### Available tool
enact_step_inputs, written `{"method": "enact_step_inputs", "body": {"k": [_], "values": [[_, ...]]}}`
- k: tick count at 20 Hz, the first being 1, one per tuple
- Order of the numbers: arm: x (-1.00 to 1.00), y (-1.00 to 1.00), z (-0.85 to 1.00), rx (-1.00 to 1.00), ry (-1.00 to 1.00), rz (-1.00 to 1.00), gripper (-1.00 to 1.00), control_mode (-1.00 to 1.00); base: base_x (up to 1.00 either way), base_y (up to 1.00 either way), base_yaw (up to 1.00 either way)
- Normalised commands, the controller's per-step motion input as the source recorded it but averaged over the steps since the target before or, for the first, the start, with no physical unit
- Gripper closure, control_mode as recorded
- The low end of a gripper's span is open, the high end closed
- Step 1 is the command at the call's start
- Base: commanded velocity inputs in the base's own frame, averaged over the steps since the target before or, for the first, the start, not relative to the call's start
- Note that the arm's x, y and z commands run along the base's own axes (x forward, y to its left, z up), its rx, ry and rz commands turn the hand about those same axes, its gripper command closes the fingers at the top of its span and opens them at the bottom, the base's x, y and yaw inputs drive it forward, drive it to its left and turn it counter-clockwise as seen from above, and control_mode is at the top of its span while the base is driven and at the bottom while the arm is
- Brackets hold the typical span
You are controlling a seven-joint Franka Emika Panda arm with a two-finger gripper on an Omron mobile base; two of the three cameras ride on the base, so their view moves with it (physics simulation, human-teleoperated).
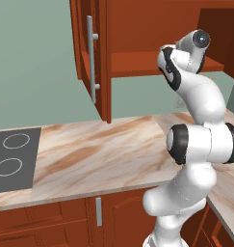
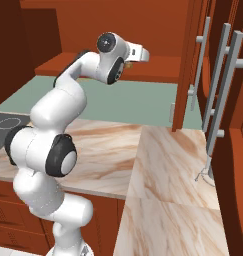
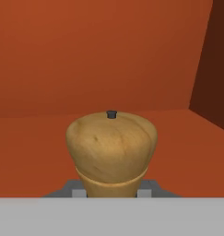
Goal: Take 2 condiments from the cabinet and move them on the counter near the stove.Make sure the condiments are lined up with each other, next to each other.
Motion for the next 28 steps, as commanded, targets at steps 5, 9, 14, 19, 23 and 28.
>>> {"method": "enact_step_inputs", "body": {"k": [5,9,14,19,23,28], "values": [[-1.00,0.23,0.11,-0.01,-0.02,0.13,1.00,-1.00,0.00,0.00,0.00],[-1.00,0.44,0.09,0.00,0.00,0.09,1.00,-1.00,0.00,0.00,0.00],[-1.00,0.60,0.12,0.00,0.00,0.04,1.00,-1.00,0.00,0.00,0.00],[-1.00,0.35,0.06,0.00,0.00,0.00,1.00,-1.00,0.00,0.00,0.00],[-1.00,0.24,0.05,0.00,0.00,0.00,1.00,-1.00,0.00,0.00,0.00],[-1.00,0.21,0.00,0.00,0.00,0.00,1.00,-1.00,0.00,0.00,0.00]]}}
